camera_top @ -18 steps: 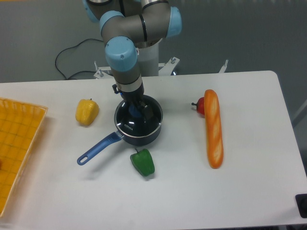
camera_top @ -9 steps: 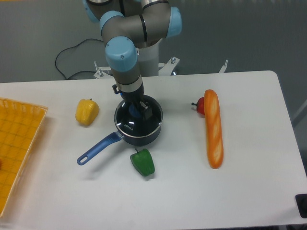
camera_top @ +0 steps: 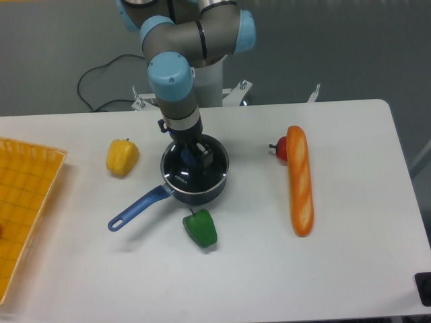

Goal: Open the lid
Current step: 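Lift the glass lid by its knob off the saucepan rim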

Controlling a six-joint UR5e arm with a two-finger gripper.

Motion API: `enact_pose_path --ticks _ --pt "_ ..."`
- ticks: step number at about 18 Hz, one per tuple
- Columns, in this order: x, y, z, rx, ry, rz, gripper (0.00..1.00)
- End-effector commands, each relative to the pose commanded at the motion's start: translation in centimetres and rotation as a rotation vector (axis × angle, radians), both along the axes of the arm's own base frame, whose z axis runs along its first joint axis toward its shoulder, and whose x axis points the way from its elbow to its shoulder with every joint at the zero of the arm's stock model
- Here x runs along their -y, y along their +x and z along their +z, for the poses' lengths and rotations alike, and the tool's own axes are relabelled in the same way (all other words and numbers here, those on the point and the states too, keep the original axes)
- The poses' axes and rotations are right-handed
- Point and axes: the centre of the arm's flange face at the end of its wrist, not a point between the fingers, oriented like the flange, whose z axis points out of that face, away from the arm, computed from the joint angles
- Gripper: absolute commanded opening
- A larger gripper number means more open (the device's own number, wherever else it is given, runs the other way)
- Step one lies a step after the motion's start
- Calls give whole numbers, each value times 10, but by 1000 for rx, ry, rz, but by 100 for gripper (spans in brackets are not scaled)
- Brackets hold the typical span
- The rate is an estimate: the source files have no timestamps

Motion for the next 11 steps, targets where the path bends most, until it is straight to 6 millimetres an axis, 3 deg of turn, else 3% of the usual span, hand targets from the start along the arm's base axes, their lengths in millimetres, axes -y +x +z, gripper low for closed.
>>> enact_pose_path --ticks 11 --pt "-6 -5 13 -13 17 -3 63"
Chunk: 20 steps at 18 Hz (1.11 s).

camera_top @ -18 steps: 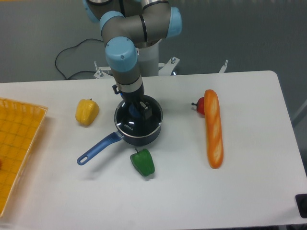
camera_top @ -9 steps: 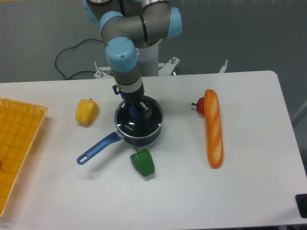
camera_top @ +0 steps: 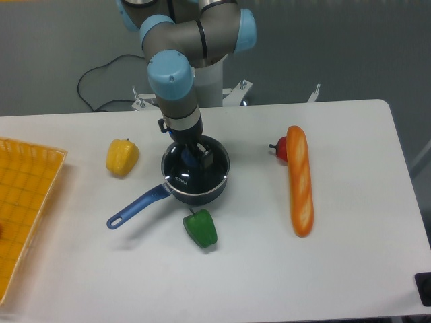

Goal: Open the lid
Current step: 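Lift the glass lid by its knob off the saucepan rim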

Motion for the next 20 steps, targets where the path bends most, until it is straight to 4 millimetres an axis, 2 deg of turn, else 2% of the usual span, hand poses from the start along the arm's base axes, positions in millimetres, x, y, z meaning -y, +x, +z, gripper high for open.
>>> enact_pose_path --ticks 11,20 --pt "-18 -14 19 21 9 -6 63" --pt "-26 -19 23 24 27 -19 63"
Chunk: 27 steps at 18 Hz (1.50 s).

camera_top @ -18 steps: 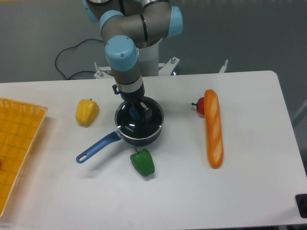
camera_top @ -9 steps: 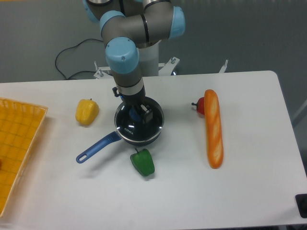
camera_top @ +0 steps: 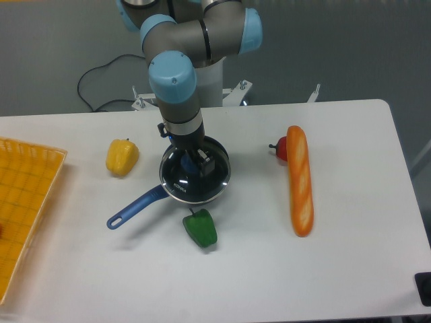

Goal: Open the lid
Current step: 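Lift the glass lid by its knob off the saucepan rim, then raise the held lid higher above the saucepan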

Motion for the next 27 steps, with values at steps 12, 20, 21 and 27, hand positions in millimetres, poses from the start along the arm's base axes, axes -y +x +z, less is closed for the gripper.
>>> enact_pose_path --ticks 12,20,21,27 --pt "-4 -10 12 -14 21 -30 63" --pt "-9 -16 11 -8 25 -87 63" --pt "-11 -16 12 -9 26 -89 62" --pt "-19 -25 10 -10 24 -110 62"
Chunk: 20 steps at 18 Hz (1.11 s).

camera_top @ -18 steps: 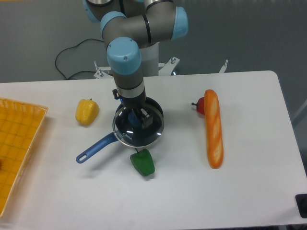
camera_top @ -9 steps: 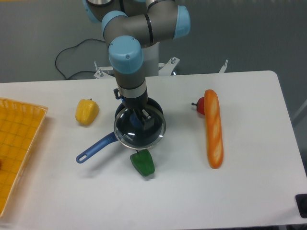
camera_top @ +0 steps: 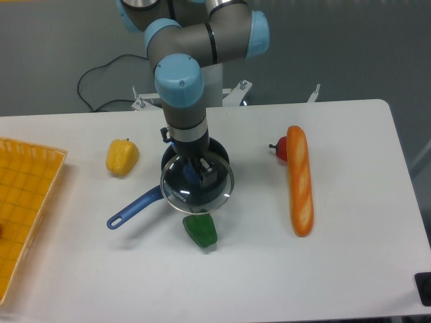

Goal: Open the lid
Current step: 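Raise the held lid higher above the saucepan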

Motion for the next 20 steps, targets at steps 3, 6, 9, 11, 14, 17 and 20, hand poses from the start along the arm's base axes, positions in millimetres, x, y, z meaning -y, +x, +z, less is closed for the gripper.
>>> enact_pose_path --ticks 3,6,9,11,14,17,20 --pt "0 -2 2 -5 1 -35 62" --pt "-6 -7 4 -10 4 -41 62" --pt "-8 -8 3 -10 5 -43 62" --pt "-9 -8 2 -9 3 -44 62" --pt "-10 -6 2 -8 5 -48 62" --pt "-11 -5 -1 -2 -1 -48 62" --pt "-10 -4 -3 0 -3 -48 62"
